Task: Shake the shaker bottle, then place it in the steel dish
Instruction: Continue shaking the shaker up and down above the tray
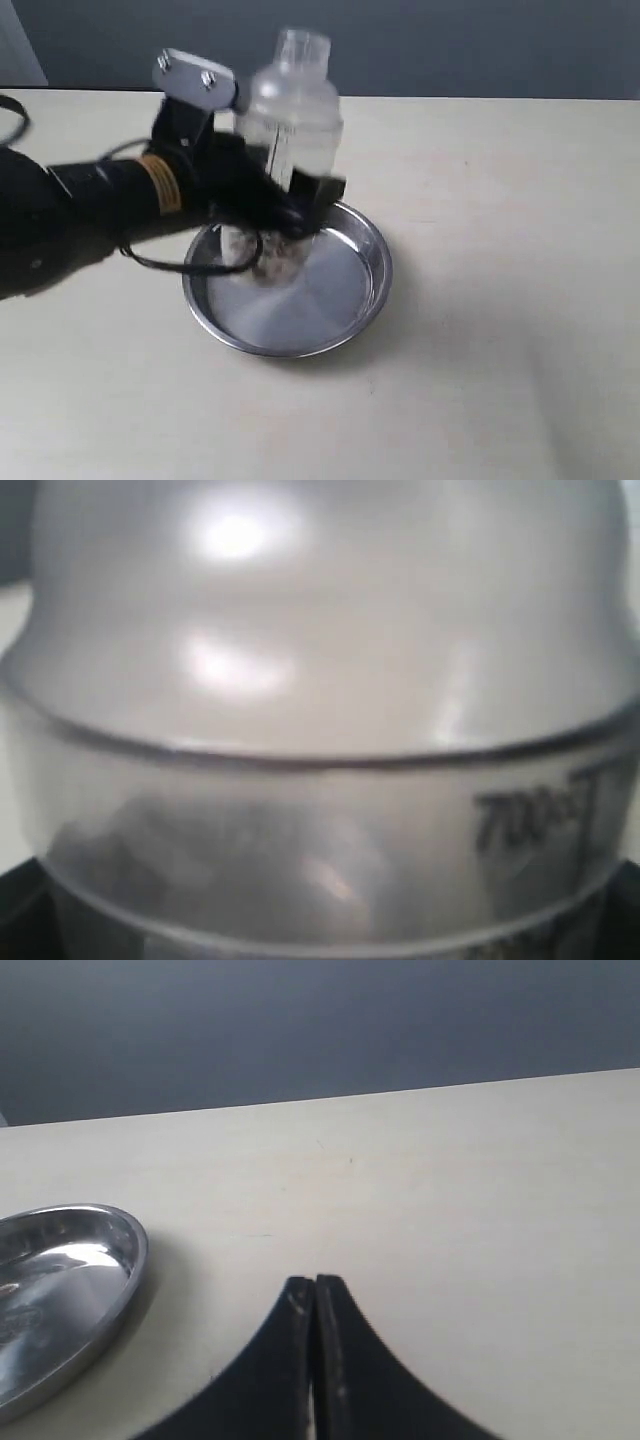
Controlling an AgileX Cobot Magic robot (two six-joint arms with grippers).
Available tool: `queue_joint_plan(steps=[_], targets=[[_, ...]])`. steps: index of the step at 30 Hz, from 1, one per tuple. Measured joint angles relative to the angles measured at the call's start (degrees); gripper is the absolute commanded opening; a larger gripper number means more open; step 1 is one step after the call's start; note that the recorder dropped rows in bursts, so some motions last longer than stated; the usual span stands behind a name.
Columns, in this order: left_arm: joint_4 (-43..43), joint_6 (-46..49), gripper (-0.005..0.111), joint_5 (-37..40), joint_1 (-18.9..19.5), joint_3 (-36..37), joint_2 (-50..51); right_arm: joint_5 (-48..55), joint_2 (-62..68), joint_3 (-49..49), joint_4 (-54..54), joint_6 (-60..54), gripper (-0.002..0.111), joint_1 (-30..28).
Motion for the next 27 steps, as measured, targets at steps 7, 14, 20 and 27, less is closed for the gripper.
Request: queue_joint_plan(steps=[7, 14, 20, 27], targets=[[-3.3, 0.7, 0.0, -5.99, 0.0, 2.11, 2.44, 0.0, 0.0, 0.0, 0.0, 0.0, -0.001, 0.0], [-1.54, -1.16, 0.0, -5.0, 0.0, 3.42, 2.32, 0.0, 0.0, 0.0, 0.0, 0.0, -0.001, 0.0], [0.4, -1.24, 0.0, -8.8, 0.0, 3.07, -1.44, 0.01, 0.0, 0.0, 0.0, 0.0, -0.001, 0.0], [0.49, 0.69, 0.0, -9.14, -0.62, 1.1, -4.25, 0.01, 0.0, 0.0, 0.0, 0.0, -0.001, 0.0]])
